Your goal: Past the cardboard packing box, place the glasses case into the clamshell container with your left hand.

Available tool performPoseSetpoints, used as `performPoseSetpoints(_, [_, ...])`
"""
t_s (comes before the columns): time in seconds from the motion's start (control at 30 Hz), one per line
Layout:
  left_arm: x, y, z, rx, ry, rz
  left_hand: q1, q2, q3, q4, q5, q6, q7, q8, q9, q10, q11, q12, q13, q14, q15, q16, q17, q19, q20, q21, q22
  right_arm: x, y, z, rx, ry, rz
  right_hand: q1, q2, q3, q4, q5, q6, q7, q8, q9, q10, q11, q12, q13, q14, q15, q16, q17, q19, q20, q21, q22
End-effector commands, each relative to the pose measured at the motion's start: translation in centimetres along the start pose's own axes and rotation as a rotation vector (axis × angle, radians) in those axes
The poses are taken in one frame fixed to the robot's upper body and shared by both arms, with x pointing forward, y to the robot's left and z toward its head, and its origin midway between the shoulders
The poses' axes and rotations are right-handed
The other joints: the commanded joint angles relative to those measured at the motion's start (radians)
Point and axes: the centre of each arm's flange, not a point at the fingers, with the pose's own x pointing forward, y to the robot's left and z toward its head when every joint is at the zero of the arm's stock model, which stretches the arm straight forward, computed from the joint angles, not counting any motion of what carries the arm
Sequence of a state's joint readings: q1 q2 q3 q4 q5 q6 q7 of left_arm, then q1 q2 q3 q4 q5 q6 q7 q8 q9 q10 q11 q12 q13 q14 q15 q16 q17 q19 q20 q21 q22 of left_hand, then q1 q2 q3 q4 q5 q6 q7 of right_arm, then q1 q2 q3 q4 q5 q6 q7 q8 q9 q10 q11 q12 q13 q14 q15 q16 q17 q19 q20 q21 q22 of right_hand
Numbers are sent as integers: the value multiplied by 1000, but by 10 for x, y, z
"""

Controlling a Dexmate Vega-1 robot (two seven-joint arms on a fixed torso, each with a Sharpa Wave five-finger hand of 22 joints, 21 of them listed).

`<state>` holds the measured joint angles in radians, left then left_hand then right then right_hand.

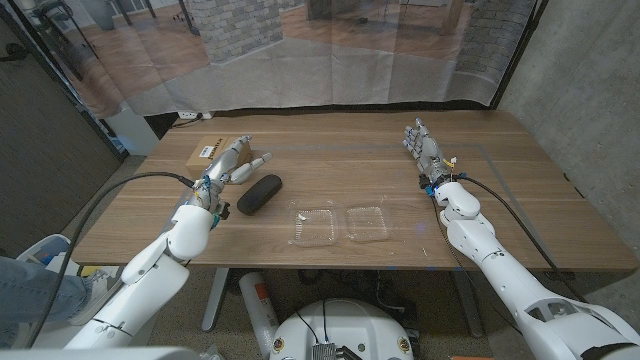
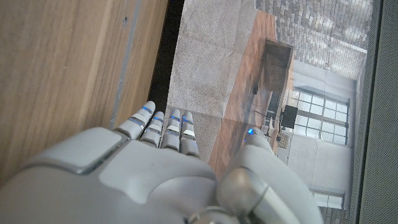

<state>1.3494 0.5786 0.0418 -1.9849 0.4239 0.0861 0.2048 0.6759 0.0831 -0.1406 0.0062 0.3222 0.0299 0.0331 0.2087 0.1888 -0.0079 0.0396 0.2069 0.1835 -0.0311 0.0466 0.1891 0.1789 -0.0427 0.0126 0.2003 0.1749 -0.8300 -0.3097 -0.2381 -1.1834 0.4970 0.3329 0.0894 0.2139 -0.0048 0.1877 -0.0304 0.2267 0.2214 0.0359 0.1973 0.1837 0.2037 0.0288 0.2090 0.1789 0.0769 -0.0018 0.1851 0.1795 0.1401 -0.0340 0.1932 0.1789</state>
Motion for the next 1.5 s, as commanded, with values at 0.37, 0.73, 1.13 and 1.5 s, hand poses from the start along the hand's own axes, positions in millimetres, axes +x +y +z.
performPoseSetpoints(0.37, [-2,-2,7,128,25,18,36,-9,-6,-23,6,2,-7,-6,2,-2,5,-2,7,6,20,3,6,14,53,10,8,2,-1,-2,-1,-1,-2,2,7,1,-9,-3,2,1,-1,5,9,-2,1,4,3,3,-1,1,-4,-19,4,3])
performPoseSetpoints(0.73, [-5,0,7,186,43,31,62,-21,-8,-39,8,5,-8,-5,3,11,2,4,9,23,21,9,8,49,89,22,10,4,0,-2,2,-1,-7,2,8,0,-10,-3,5,0,-1,5,10,-4,1,4,1,-3,-2,1,-4,-27,4,3])
performPoseSetpoints(1.13, [-5,-1,9,228,59,26,84,-29,-10,-52,10,17,-13,-1,3,29,5,10,11,43,20,14,9,86,101,32,10,4,0,-3,7,-3,-6,2,9,0,-11,-4,5,-1,-1,5,9,-6,0,4,1,-3,-2,1,-4,-26,4,3])
performPoseSetpoints(1.5, [-5,-8,12,252,85,-32,95,-31,-10,-58,11,19,-17,-2,4,36,5,12,12,49,20,15,10,92,115,32,10,3,0,-4,7,2,-2,2,9,-1,-12,-4,5,-2,-1,5,11,-6,1,4,1,-1,-1,1,-4,-24,4,3])
